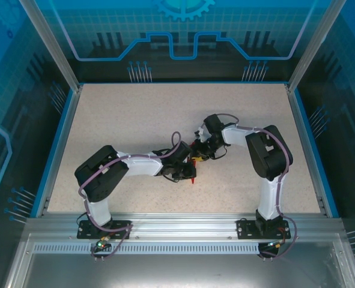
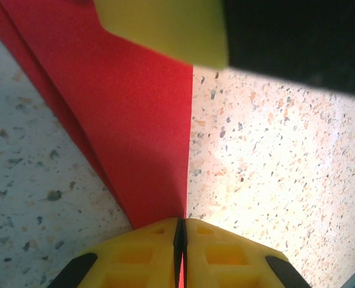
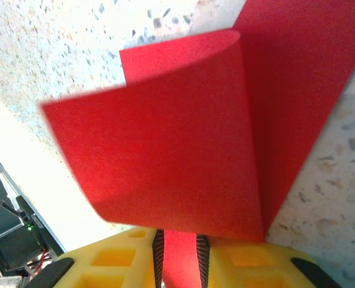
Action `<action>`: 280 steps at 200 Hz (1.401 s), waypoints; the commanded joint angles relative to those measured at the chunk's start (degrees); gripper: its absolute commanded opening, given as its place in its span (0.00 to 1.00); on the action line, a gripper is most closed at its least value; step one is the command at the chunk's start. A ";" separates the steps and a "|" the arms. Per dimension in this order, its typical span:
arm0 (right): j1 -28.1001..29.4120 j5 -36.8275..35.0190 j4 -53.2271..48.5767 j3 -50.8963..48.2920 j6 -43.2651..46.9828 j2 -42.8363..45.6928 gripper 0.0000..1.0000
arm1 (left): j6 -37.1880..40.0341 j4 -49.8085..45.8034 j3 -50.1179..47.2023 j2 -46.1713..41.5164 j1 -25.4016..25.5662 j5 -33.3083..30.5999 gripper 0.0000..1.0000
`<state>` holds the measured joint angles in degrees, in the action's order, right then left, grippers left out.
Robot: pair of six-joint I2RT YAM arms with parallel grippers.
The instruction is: Fold a paper plane with a square sheet of paper (fold left side to right side)
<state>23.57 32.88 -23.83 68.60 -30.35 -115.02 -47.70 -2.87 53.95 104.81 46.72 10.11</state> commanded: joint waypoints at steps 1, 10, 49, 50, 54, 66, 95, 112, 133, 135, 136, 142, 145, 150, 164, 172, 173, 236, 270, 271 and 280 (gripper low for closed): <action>-3.71 -7.27 3.90 3.78 2.09 -3.21 0.25 | -0.02 -8.94 -1.70 3.55 1.62 0.79 0.14; -3.94 -7.32 3.47 4.86 2.20 -3.65 0.25 | -0.09 -8.91 -1.58 3.65 1.67 0.79 0.14; -4.43 -8.10 1.90 9.33 2.74 -5.82 0.25 | -0.14 -9.04 -1.83 3.63 1.70 0.66 0.13; -4.47 -8.10 1.92 9.39 2.70 -5.87 0.25 | -0.12 -9.01 -1.83 3.64 1.66 0.64 0.13; -4.56 -8.26 1.79 9.79 2.70 -6.12 0.25 | -0.11 -8.99 -1.81 3.64 1.65 0.70 0.13; -4.76 -8.22 1.77 10.85 2.64 -6.86 0.26 | -0.15 -8.99 -1.83 3.73 1.69 0.79 0.13; -5.36 -9.23 0.82 13.73 2.95 -8.79 0.26 | -0.18 -8.99 -2.01 3.65 1.67 0.68 0.13; -6.00 -9.09 1.15 14.82 2.94 -9.58 0.26 | -0.24 -9.00 -2.10 3.58 1.64 0.61 0.13; -6.60 -8.95 0.82 17.15 3.40 -11.03 0.26 | -0.20 -8.99 -2.10 3.57 1.67 0.61 0.13; -6.65 -8.97 0.75 17.42 3.46 -11.08 0.26 | -0.20 -8.99 -2.05 3.56 1.63 0.57 0.13; -6.67 -9.02 0.73 17.52 3.50 -11.14 0.26 | -0.24 -8.99 -2.08 3.56 1.67 0.55 0.13; -6.95 -9.07 0.93 17.84 3.57 -11.12 0.26 | -0.20 -8.93 -2.10 3.55 1.70 0.59 0.13; -7.14 -9.07 1.15 17.86 3.55 -10.93 0.26 | -0.24 -8.91 -2.10 3.49 1.67 0.54 0.12; -7.44 -8.79 1.57 17.75 3.33 -10.46 0.26 | -0.20 -8.89 -2.18 3.42 1.72 0.53 0.12; -8.40 -6.77 3.06 16.57 2.78 -7.84 0.26 | -0.20 -8.64 -2.33 3.13 1.69 0.43 0.12; -8.75 -5.87 3.56 15.47 2.75 -5.72 0.26 | -0.27 -8.44 -2.49 2.90 1.71 0.33 0.12; -8.78 -5.75 3.59 15.27 2.79 -5.38 0.26 | -0.23 -8.41 -2.51 2.88 1.71 0.34 0.12; -8.41 0.94 5.95 -5.79 0.59 15.48 0.14 | 0.07 -4.84 -3.82 1.03 1.79 0.53 0.11; -4.75 2.32 12.69 -14.88 -4.37 16.75 0.03 | -0.20 -4.46 -4.29 0.74 1.80 0.31 0.09; -4.58 2.30 12.72 -14.93 -4.41 16.67 0.03 | -0.24 -4.44 -4.29 0.79 1.80 0.29 0.09; -3.16 2.12 13.26 -14.98 -4.87 15.42 0.02 | -0.33 -4.74 -4.28 0.67 1.80 0.14 0.08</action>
<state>17.10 33.01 -14.44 55.88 -31.73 -96.97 -47.72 -0.56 52.64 104.22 47.00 9.82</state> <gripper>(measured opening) 0.046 0.090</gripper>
